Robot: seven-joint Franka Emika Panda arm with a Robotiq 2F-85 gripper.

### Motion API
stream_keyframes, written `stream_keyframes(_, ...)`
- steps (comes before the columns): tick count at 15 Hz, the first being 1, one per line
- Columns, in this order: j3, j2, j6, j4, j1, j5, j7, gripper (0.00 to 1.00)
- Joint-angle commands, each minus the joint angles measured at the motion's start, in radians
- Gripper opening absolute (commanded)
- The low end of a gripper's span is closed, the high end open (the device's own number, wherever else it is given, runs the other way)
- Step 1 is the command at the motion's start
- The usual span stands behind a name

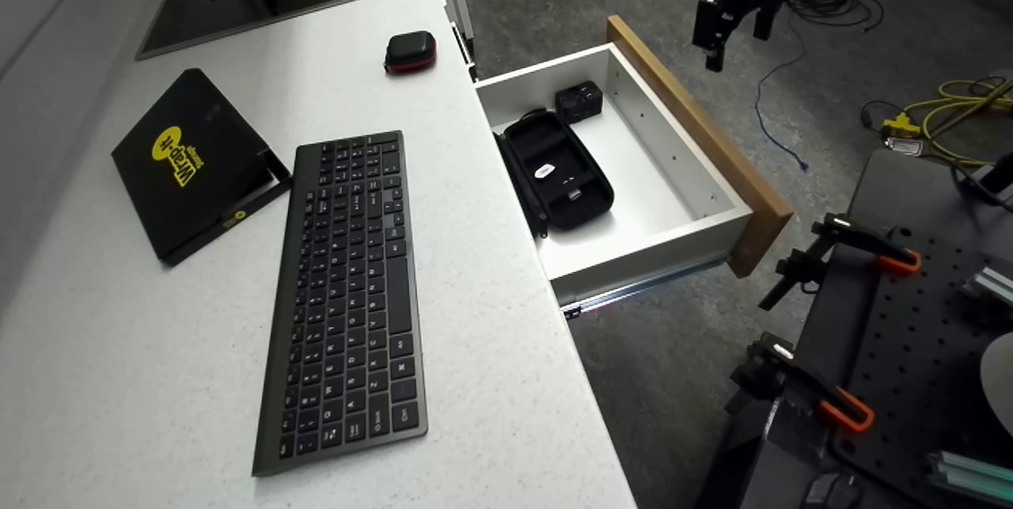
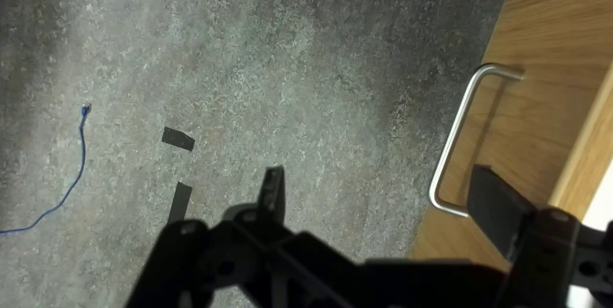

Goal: Completely close the top left drawer of the cupboard

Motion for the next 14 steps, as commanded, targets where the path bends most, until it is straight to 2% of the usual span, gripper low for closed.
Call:
stream_keyframes(1,0.001,0.028,0.088,-0.004,-0.001,-0.04,0.062,1.0)
stream_keyframes(5,-0.037,0.163,0.226,0.033,-0.007,-0.085,0.15,1.0)
stream_keyframes(9,-0.068,0.328,0.359,0.099,-0.007,-0.047,0.216,1.0)
stream_keyframes(12,-0.03,0.429,0.403,0.16,-0.024,0.018,0.238,1.0)
stream_keyframes(14,0.015,0.474,0.389,0.199,-0.035,0.063,0.227,1.0)
